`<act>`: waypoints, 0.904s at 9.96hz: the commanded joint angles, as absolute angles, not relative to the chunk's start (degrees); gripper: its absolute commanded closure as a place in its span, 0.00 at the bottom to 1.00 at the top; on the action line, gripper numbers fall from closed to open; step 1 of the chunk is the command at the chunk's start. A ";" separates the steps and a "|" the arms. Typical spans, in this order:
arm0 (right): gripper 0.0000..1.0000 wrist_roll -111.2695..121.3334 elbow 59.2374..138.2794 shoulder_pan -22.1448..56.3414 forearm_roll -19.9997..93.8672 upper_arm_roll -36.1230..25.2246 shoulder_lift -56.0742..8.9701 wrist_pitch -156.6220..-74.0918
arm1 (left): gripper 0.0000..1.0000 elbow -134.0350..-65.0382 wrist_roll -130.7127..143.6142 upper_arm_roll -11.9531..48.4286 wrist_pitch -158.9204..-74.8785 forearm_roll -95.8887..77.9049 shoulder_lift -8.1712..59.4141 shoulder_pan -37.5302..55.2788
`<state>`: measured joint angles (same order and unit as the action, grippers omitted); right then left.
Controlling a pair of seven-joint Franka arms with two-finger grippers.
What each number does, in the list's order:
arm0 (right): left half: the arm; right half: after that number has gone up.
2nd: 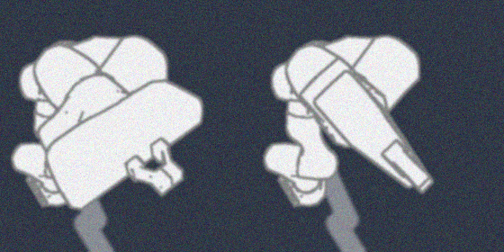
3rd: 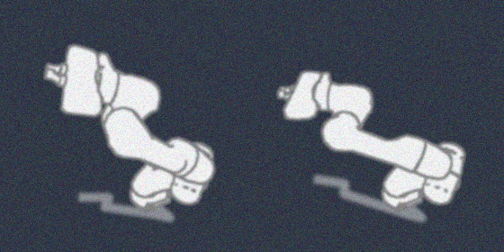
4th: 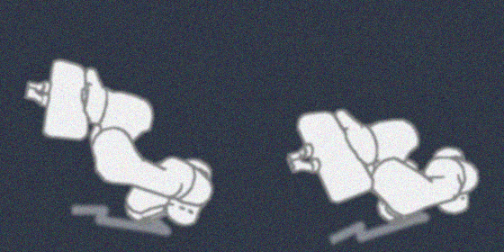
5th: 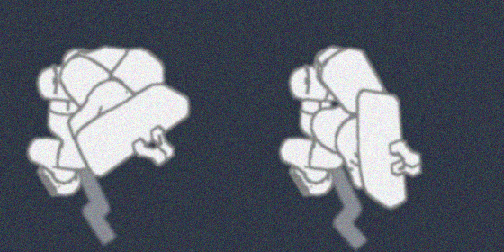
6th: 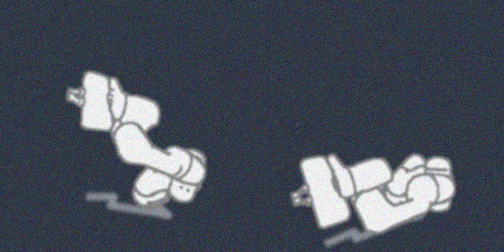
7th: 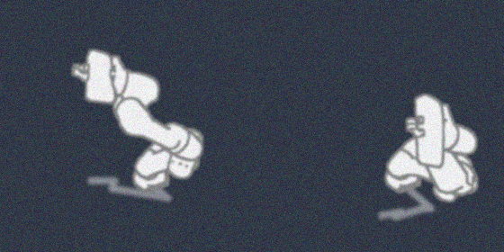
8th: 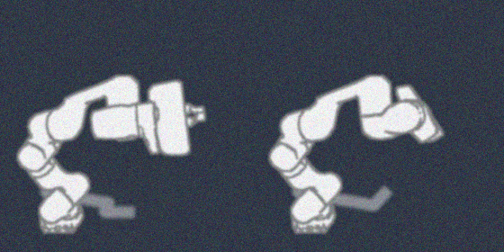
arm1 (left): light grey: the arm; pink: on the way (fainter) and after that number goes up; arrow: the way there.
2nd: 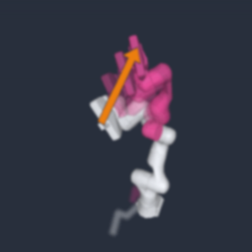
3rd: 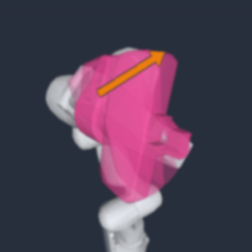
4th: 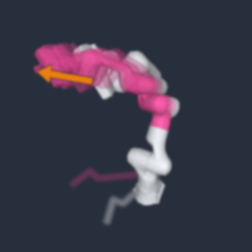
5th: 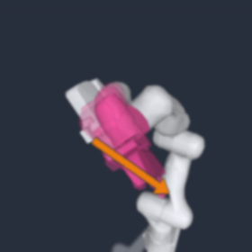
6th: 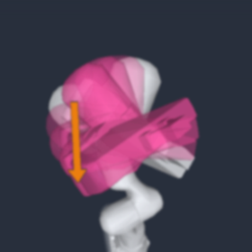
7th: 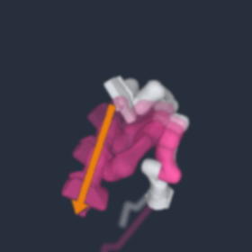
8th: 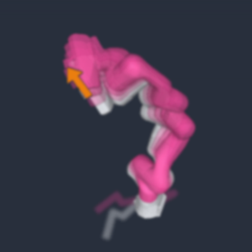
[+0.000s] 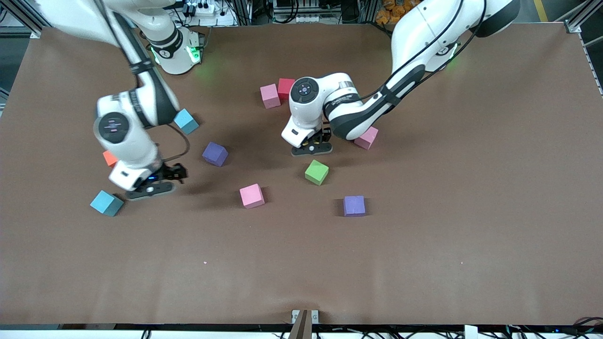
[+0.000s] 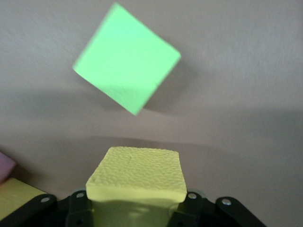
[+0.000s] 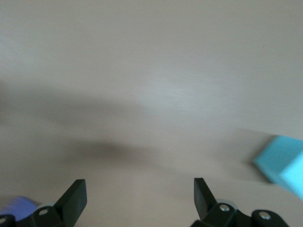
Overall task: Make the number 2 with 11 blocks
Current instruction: 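Reach the right gripper to the cyan cube while the left gripper carries yellow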
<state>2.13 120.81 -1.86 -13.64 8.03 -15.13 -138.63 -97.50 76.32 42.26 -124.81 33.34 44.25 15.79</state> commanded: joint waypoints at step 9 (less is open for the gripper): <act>0.00 36.72 123.14 -19.78 -13.97 9.14 -14.76 -144.14 | 0.93 -97.03 79.98 37.44 -127.97 32.96 47.20 24.69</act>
<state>33.78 122.36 -18.43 -13.64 8.07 -15.14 -143.11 -97.23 78.95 37.96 -127.78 33.34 47.26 23.55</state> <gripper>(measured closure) 0.000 0.445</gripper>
